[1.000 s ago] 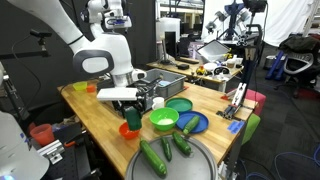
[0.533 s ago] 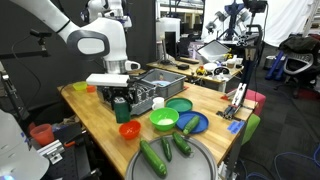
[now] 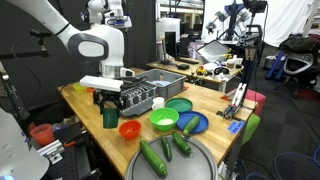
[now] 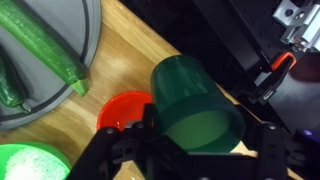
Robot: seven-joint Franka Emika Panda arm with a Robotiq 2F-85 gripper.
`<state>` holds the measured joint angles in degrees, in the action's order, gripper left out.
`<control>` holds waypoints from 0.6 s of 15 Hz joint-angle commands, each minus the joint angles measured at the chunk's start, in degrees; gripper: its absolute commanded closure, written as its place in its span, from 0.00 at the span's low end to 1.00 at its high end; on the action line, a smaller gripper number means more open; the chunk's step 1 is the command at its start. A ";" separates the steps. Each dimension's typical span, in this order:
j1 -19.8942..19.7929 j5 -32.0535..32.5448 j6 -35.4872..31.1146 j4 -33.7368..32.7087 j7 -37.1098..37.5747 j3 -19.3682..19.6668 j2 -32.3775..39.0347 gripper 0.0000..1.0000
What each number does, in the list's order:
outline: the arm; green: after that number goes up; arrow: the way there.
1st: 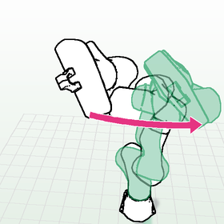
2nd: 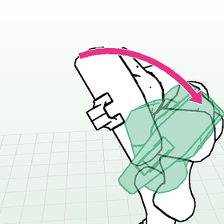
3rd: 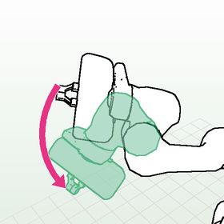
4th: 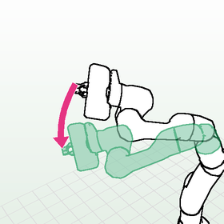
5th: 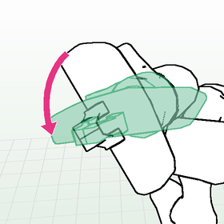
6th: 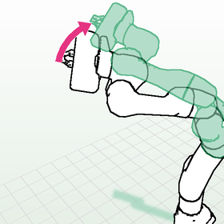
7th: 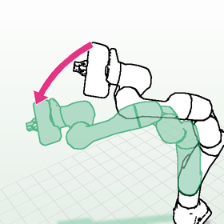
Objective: Pour the contents in the dark green cup into the orange bowl
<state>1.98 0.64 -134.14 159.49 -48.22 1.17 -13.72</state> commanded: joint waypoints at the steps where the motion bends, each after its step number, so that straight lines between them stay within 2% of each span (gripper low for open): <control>1: 0.61 -0.57 1.99 0.03 0.93 0.97 2.00 0.47; 4: 0.31 -0.52 2.80 0.17 1.38 0.87 3.80 0.47; 9: -0.44 1.30 2.87 -0.08 8.63 0.31 5.95 0.47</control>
<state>1.96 0.77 -132.03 159.77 -43.65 1.51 -8.48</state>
